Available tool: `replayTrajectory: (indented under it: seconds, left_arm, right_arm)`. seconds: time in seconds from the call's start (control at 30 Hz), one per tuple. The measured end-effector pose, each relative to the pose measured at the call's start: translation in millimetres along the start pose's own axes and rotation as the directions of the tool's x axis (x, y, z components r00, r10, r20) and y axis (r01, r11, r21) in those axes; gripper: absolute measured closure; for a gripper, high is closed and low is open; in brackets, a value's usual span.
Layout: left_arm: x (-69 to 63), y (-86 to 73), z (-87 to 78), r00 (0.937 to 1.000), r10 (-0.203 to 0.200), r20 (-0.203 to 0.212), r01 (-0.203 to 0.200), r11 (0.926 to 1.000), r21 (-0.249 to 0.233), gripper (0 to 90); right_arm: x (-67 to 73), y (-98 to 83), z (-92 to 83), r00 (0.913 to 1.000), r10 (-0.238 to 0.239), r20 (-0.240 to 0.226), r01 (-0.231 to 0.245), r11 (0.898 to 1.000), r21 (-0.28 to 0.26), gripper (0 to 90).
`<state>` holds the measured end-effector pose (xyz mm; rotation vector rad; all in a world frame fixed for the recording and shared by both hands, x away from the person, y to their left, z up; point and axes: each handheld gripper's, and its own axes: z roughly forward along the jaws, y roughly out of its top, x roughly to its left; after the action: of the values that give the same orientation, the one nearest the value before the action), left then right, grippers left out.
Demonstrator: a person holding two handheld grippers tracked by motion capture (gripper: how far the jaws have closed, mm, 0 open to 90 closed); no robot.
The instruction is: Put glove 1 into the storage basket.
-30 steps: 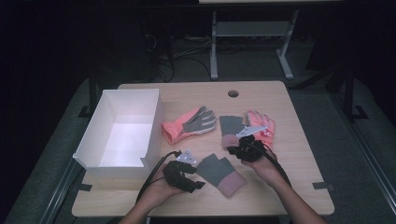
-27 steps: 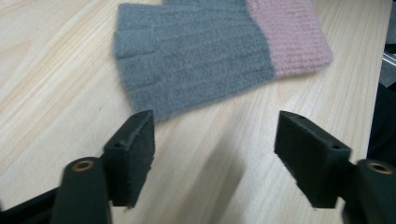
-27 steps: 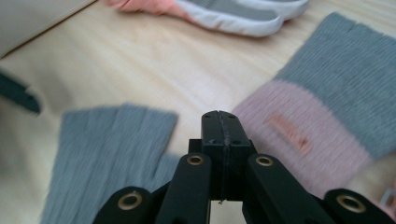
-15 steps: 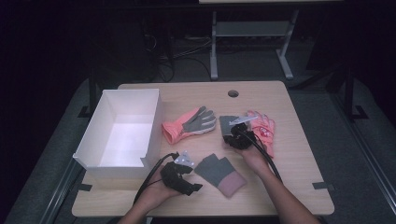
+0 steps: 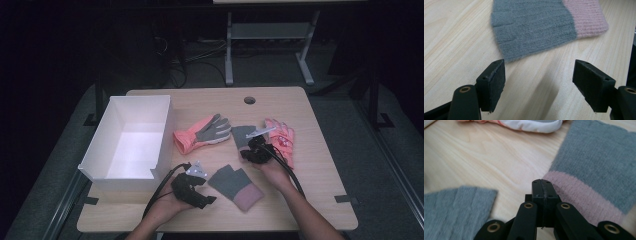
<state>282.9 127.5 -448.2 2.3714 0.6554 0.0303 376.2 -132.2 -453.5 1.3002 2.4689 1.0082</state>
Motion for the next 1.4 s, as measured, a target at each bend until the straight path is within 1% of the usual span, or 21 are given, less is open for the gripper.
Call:
replayTrajectory:
  seconds: [0.03, 0.17, 0.27, 0.43, 0.5, 0.6, 0.67, 0.7, 0.77, 0.8, 0.83, 0.87, 0.9, 0.93, 1.0, 1.03, 1.1, 1.23, 1.27, 1.33, 1.4]
  left_arm:
    - [0.6, -0.1, -0.2, 1.0, 0.006, 0.0, -0.006, 1.0, 0.002, 25.9]
    - [1.0, -0.1, -0.8, 1.0, 0.005, 0.001, -0.005, 1.0, 0.003, 25.9]
    - [0.5, 0.0, -1.2, 1.0, 0.0, 0.0, 0.0, 1.0, -0.006, 25.9]
    - [0.8, -0.4, -0.9, 1.0, -0.008, 0.001, 0.008, 0.9999, -0.008, 25.8]
    - [1.0, -0.5, -1.1, 0.9999, -0.013, 0.001, 0.013, 0.9998, -0.013, 25.7]
    - [1.4, -0.5, -2.1, 0.9999, -0.012, -0.002, 0.012, 0.9998, -0.015, 25.6]
    - [1.5, -0.4, -1.8, 0.9999, -0.015, -0.002, 0.015, 0.9997, -0.018, 25.6]
    - [0.8, -0.6, -0.8, 0.9997, -0.022, 0.002, 0.022, 0.9995, -0.02, 25.6]
    - [0.1, -0.5, -0.4, 0.9997, -0.025, 0.002, 0.025, 0.9995, -0.021, 25.6]
    - [-0.4, -0.3, -0.5, 0.9997, -0.023, 0.001, 0.023, 0.9995, -0.02, 25.6]
    - [-0.8, -0.1, -0.4, 0.9997, -0.025, 0.001, 0.025, 0.9994, -0.023, 25.6]
    - [-0.5, 0.1, -0.8, 0.9998, -0.02, -0.001, 0.02, 0.9996, -0.02, 25.6]
    - [-0.9, 0.1, -0.6, 0.9997, -0.025, -0.001, 0.025, 0.9994, -0.025, 25.6]
    - [-0.9, 0.2, -0.8, 0.9997, -0.026, -0.001, 0.026, 0.9993, -0.027, 25.6]
    - [-0.8, 0.3, -0.7, 0.9995, -0.032, -0.002, 0.032, 0.999, -0.031, 25.6]
    - [-0.1, 0.3, -1.1, 0.9997, -0.025, -0.002, 0.025, 0.9993, -0.026, 25.6]
    - [0.1, 0.2, -1.0, 0.9997, -0.026, 0.0, 0.026, 0.9993, -0.027, 25.6]
    - [0.7, -0.4, -0.8, 0.9998, -0.02, 0.001, 0.02, 0.9996, -0.02, 25.6]
    - [0.3, -0.1, -0.8, 0.9997, -0.025, -0.001, 0.025, 0.9994, -0.026, 25.6]
    - [0.4, 0.1, -1.0, 0.9997, -0.022, -0.001, 0.022, 0.9995, -0.024, 25.5]
    - [-0.2, 0.2, -0.5, 0.9998, -0.022, -0.001, 0.022, 0.9995, -0.022, 25.4]
  right_arm:
    - [0.4, -1.3, -1.2, 1.0, -0.001, -0.003, 0.001, 1.0, 0.003, 90.0]
    - [1.0, -5.1, -4.9, 1.0, -0.007, -0.007, 0.007, 1.0, 0.008, 90.0]
    - [0.8, -9.6, -10.3, 0.9998, -0.012, -0.014, 0.013, 1.0, 0.029, 90.0]
    - [0.7, -15.5, -17.7, 0.9993, -0.031, -0.023, 0.032, 0.999, 0.045, 90.0]
    - [0.4, -17.0, -19.7, 0.9993, -0.026, -0.028, 0.027, 0.998, 0.052, 90.0]
    - [0.4, -19.2, -21.8, 0.9991, -0.033, -0.027, 0.035, 0.998, 0.059, 90.0]
    - [1.3, -24.2, -27.4, 0.9983, -0.036, -0.046, 0.04, 0.996, 0.074, 90.0]
    - [1.0, -25.3, -28.6, 0.9981, -0.041, -0.046, 0.044, 0.996, 0.074, 90.0]
    - [0.8, -26.1, -30.6, 0.9979, -0.041, -0.05, 0.045, 0.996, 0.076, 90.0]
    - [0.0, -25.7, -32.9, 0.9976, -0.043, -0.054, 0.047, 0.997, 0.069, 89.8]
    - [-1.0, -22.8, -35.2, 0.9977, -0.042, -0.052, 0.045, 0.997, 0.056, 87.9]
    - [-2.6, -15.8, -36.6, 0.9978, -0.045, -0.05, 0.047, 0.998, 0.045, 85.3]
    - [-2.6, -15.8, -36.6, 0.9978, -0.045, -0.05, 0.047, 0.998, 0.045, 85.3]
    - [-3.7, -8.0, -34.8, 0.998, -0.051, -0.037, 0.052, 0.998, 0.039, 83.7]
    - [-3.9, -0.8, -30.1, 0.998, -0.057, -0.027, 0.058, 0.998, 0.038, 81.2]
    - [-4.4, 1.7, -27.4, 0.9984, -0.053, -0.018, 0.054, 0.998, 0.032, 81.1]
    - [-4.8, 3.7, -24.1, 0.9988, -0.047, -0.015, 0.047, 0.998, 0.035, 80.2]
    - [-7.5, 8.2, -13.8, 0.9988, -0.043, 0.023, 0.041, 0.998, 0.047, 75.1]
    - [-7.9, 8.6, -12.7, 0.9985, -0.046, 0.03, 0.044, 0.998, 0.05, 73.5]
    - [-8.8, 9.1, -9.8, 0.9986, -0.037, 0.038, 0.035, 0.998, 0.054, 71.0]
    - [-9.7, 7.6, -6.5, 0.9988, -0.014, 0.047, 0.011, 0.998, 0.068, 69.0]
